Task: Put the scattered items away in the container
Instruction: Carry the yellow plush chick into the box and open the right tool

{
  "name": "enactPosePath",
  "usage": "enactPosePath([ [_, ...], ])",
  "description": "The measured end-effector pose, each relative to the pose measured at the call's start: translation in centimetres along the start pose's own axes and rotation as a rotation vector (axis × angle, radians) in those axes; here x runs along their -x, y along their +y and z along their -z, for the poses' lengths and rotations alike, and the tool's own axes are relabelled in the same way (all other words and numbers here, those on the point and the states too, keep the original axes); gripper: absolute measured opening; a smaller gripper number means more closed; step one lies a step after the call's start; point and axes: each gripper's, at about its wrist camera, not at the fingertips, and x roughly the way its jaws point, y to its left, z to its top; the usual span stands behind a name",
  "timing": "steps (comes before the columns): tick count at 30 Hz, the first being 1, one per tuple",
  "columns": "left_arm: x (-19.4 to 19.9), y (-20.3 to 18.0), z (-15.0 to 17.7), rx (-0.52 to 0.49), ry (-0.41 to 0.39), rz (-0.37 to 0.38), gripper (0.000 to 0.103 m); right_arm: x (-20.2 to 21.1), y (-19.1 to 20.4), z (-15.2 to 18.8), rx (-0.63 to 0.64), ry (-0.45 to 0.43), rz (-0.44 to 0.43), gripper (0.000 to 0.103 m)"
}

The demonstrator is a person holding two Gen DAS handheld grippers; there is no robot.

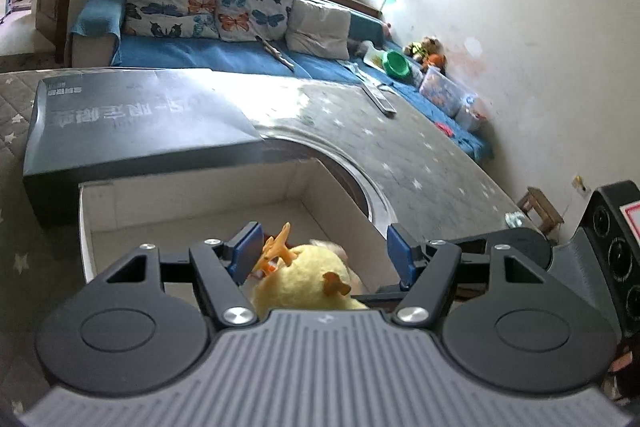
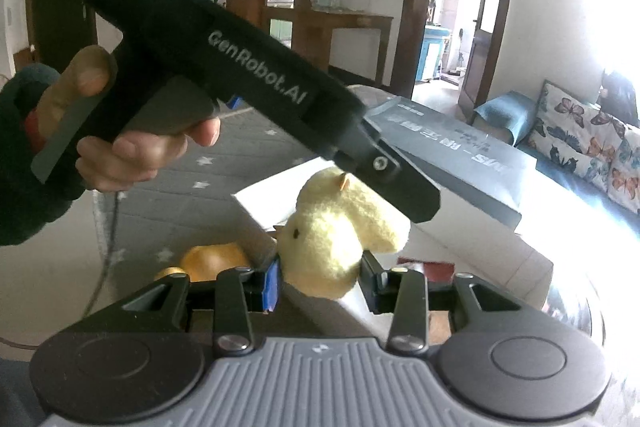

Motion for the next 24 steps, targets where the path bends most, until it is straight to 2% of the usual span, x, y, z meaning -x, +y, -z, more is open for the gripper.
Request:
enactPosePath([
  [7,-3.8,4.4,-0.7,0.078,0.032,-0.013,0.067,-5.5,-2.9,-0.7,-0.026,0.072,-0.019,0.040],
  [14,-6.0,7.0,-0.1,0.143,0.066,-0.025,0.067,-10.0,-4.6,-0.6,-0.039,0.159,-0.048,0.040],
  [24,-7.1,8.5,0.4,0.190,0.100,-0.050,0.067,-11.1,-6.1,0.5,-0.104,0.199,-0.080,0.041],
])
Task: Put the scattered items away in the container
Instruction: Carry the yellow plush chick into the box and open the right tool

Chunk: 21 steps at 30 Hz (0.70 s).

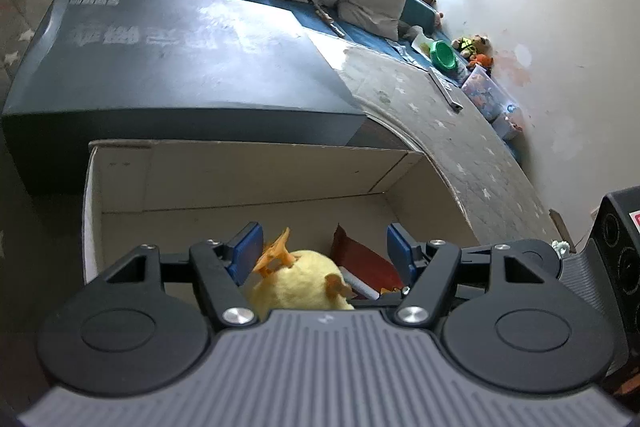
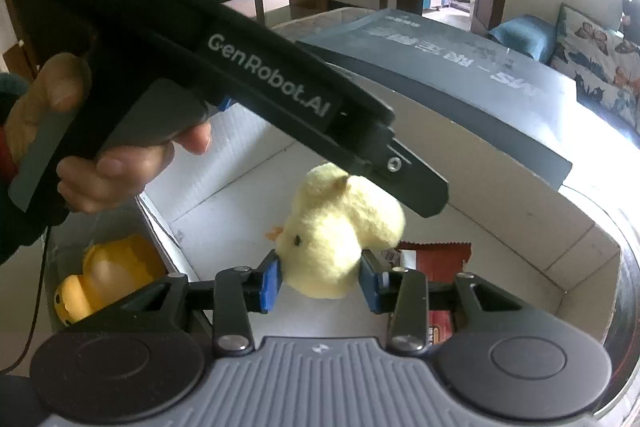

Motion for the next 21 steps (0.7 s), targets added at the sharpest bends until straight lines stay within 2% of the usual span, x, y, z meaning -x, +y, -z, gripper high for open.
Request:
enactPosePath([
  [5,-0.2,0.3,0.1,0.010,0.007,-0.017,0.067,0.5,-0.2,0.0,0.002,-0.003,0.015,0.043],
  [9,0.1,0.3,0.2,0.012,0.003,-0.021,0.067,0.8,-0.3,0.2,-0.004,-0.002,0.015,0.049],
  [13,0.5,0.0,0.3,0.010,-0.003,-0.028,0.067,1.3,-0.4,0.1,-0.009,-0.015,0.019,0.049],
  [21,4.1,-1.3,1.0,-0.031,-0.059,-0.037,0.067,5.6,1.8,0.6,-0.013,-0.124,0.028,0.052],
])
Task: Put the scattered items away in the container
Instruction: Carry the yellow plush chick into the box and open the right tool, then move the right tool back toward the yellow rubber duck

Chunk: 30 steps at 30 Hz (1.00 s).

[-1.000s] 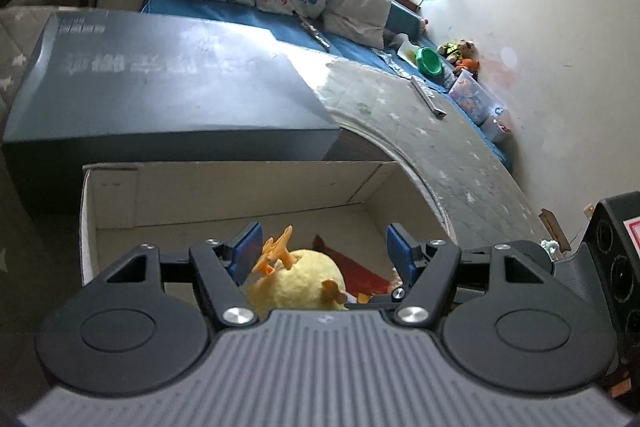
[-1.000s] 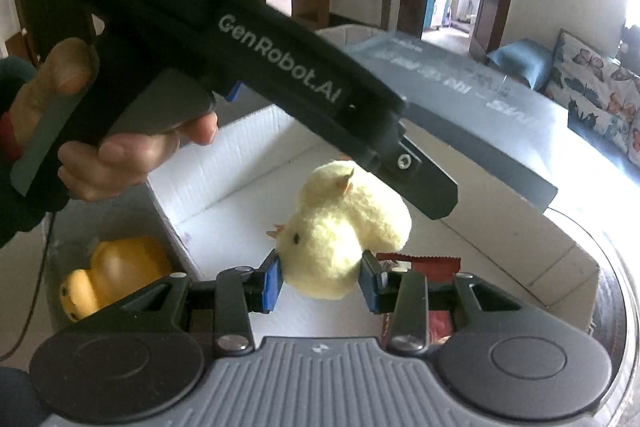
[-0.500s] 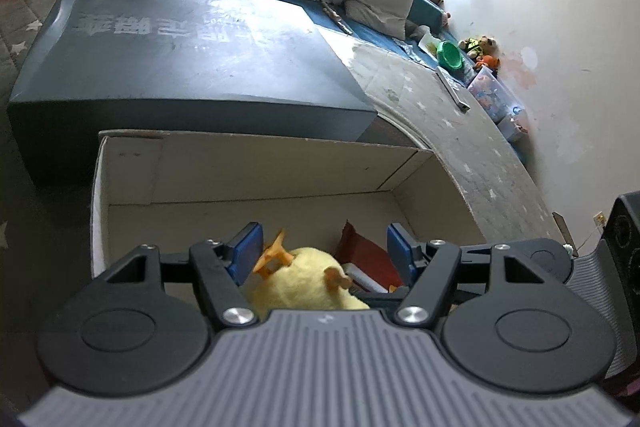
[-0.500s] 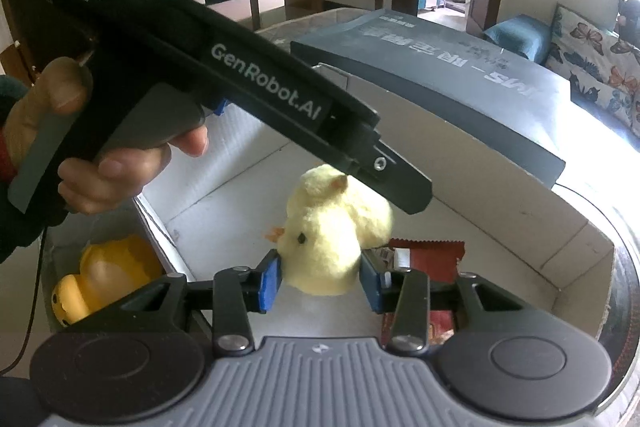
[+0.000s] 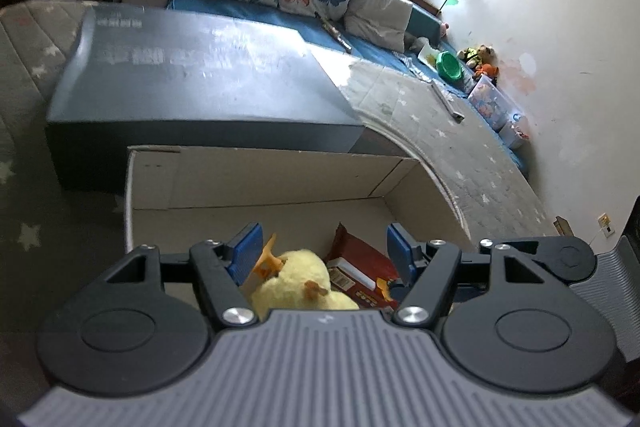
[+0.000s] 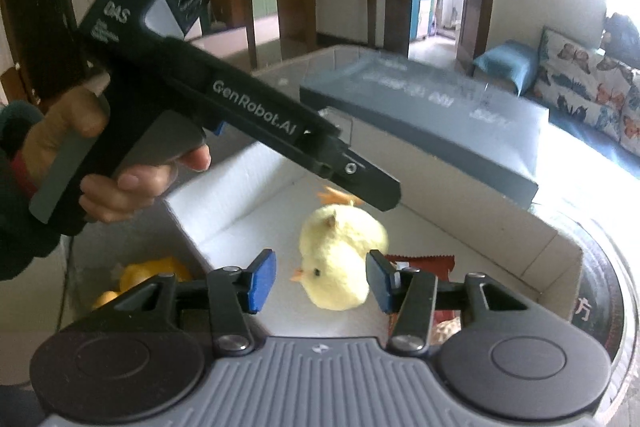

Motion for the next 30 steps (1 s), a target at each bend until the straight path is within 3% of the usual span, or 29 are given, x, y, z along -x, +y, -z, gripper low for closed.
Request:
enactPosePath([
  [7,4.6,-1.0,1.8,-0.021,-0.055,-0.001,0.067,4.2,3.3,1.2,0.049,-0.067,-0.015,0.058],
  [13,7.8,-1.9,4.0,-0.029,-0.078,-0.026,0.067,5.8,6.7,2.7,0.088,-0.065,-0.064,0.062],
  [21,10.8,-3.2,7.5,-0.052,-0.084,-0.137,0.068,4.5,9.5,4.4,0.091,-0.017,-0.118,0.066],
  [25,11.9,-3.4,9.2,-0.064,-0.082,-0.183,0.068,3.6,10.7,4.9,0.064,-0.003,-0.142,0.074],
  [30,12.4,-2.3,10.8,-0.023,-0.061,-0.215,0.068,1.8,12.7,5.2,0.056,0.023,-0.163,0.074],
])
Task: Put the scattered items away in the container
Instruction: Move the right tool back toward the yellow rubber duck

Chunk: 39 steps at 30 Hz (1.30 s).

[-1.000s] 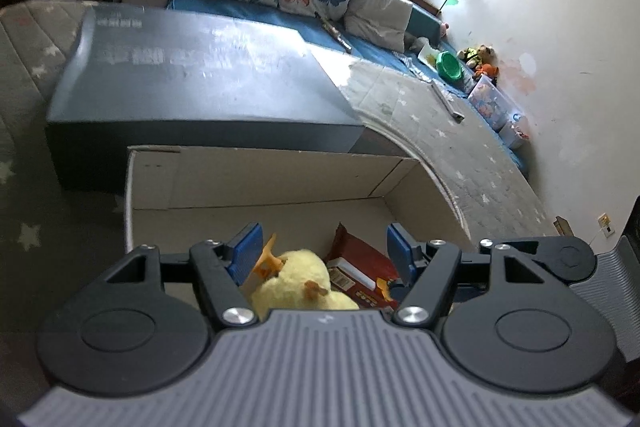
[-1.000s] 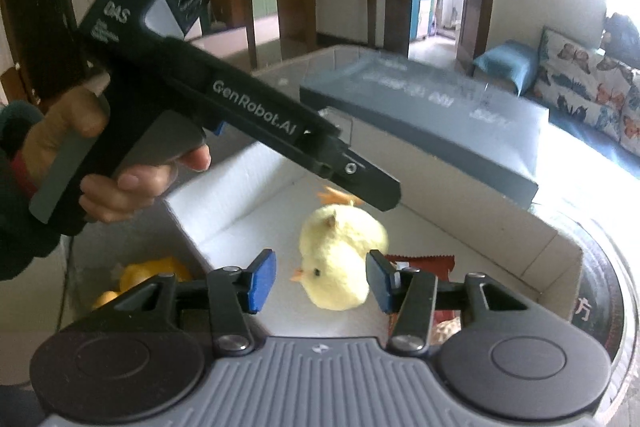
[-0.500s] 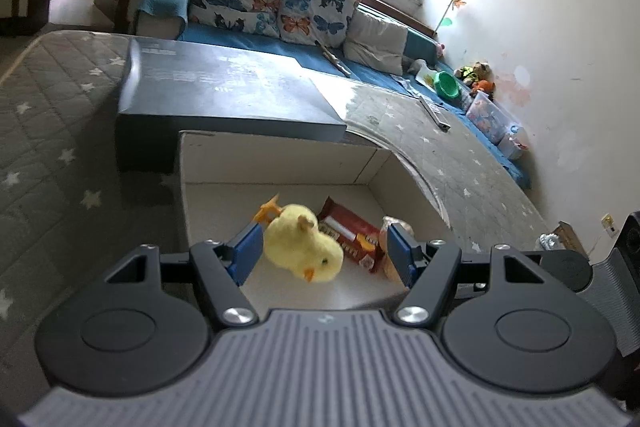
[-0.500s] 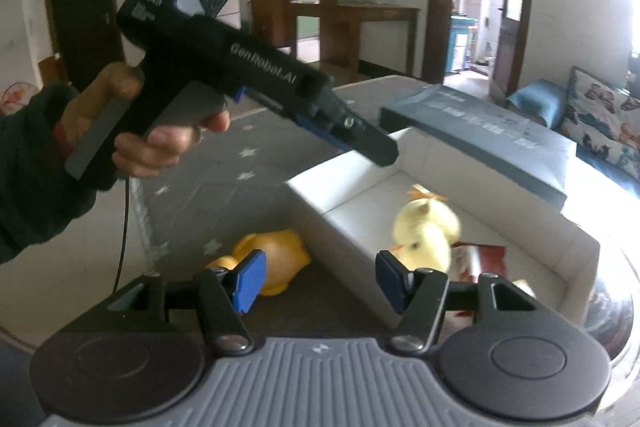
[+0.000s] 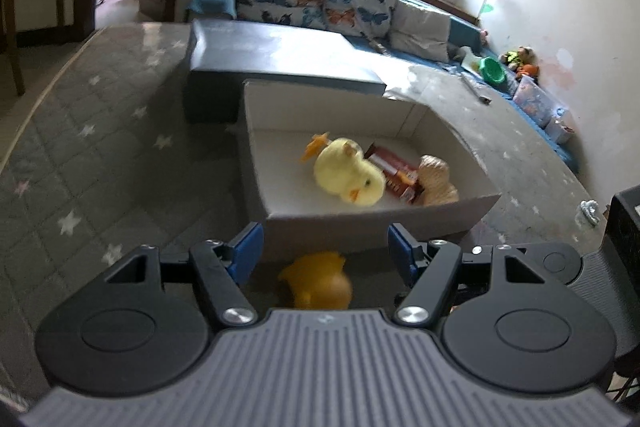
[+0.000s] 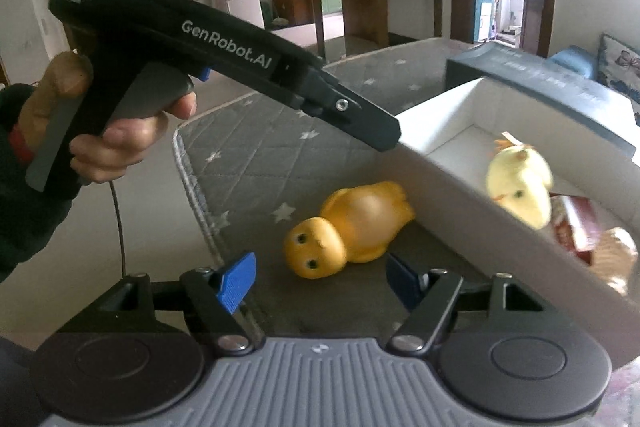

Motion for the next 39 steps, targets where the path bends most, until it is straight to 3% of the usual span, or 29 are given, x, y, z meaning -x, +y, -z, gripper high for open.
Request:
enactPosePath([
  [4,0.0,1.2,0.7,0.050,0.013,-0.004,0.068,-2.3,0.9,-0.1,-0.041,0.012,0.029,0.074],
  [11,-0.2,1.4,1.1,0.041,0.020,0.000,0.068,-3.7,1.4,0.2,-0.083,0.021,0.117,0.073],
  [17,-0.5,1.9,1.3,0.049,0.036,-0.002,0.068,-1.9,0.0,0.4,-0.060,0.037,0.167,0.071],
  [27,-1.9,0.3,1.5,-0.036,0.084,0.088,0.068,1.4,-0.5,2.3,0.044,0.074,0.308,0.070],
  [36,-4.6,0.0,1.2,-0.016,0.133,0.142,0.068,1.2,-0.5,2.5,-0.015,0.056,0.216,0.069],
  [39,-5.5,0.4,1.3,0.006,0.152,0.146,0.068,0.4,-0.3,2.3,-0.021,0.054,0.201,0.061],
])
